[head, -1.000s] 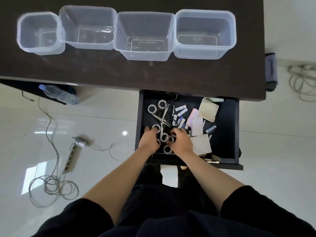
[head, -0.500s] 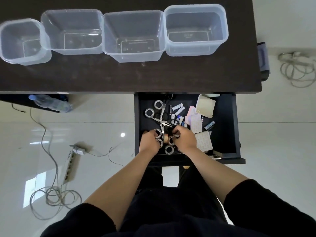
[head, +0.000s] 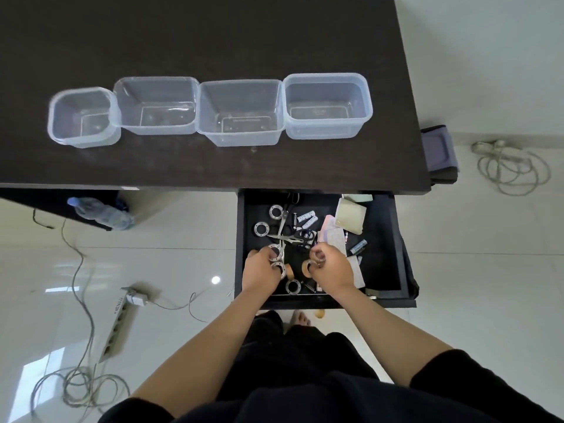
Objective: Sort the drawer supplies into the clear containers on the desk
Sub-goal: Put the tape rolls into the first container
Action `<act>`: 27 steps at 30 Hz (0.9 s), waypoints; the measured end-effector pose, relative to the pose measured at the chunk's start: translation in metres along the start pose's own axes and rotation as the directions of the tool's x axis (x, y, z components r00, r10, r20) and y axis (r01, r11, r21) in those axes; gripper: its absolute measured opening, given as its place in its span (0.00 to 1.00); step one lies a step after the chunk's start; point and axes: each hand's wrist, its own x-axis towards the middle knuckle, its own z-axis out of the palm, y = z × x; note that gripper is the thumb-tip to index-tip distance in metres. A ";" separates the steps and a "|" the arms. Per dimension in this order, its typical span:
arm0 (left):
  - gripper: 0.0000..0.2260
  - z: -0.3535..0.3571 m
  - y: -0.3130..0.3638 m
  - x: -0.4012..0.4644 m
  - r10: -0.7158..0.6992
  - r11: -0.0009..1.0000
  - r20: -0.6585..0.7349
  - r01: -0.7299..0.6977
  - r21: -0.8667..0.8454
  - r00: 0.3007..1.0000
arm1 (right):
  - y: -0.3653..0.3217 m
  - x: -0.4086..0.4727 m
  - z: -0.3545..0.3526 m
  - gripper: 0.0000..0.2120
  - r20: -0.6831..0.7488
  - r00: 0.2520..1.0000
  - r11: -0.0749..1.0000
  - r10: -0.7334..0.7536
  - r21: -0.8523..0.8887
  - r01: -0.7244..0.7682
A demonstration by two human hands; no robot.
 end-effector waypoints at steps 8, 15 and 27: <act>0.13 -0.005 0.003 -0.025 0.045 0.999 -0.106 -0.048 -0.021 0.993 | -0.012 -0.008 -0.017 0.10 -0.133 0.986 0.991 -0.104 0.073 0.115; 0.11 -0.038 -0.003 -0.021 0.089 0.994 -0.222 -0.100 -0.039 0.971 | -0.055 -0.002 -0.015 0.09 -0.145 0.959 0.951 -0.243 0.161 0.266; 0.10 -0.241 -0.086 0.040 0.099 0.973 -0.454 -0.181 -0.140 0.885 | -0.269 0.037 0.073 0.10 -0.194 0.836 0.821 -0.514 0.173 0.545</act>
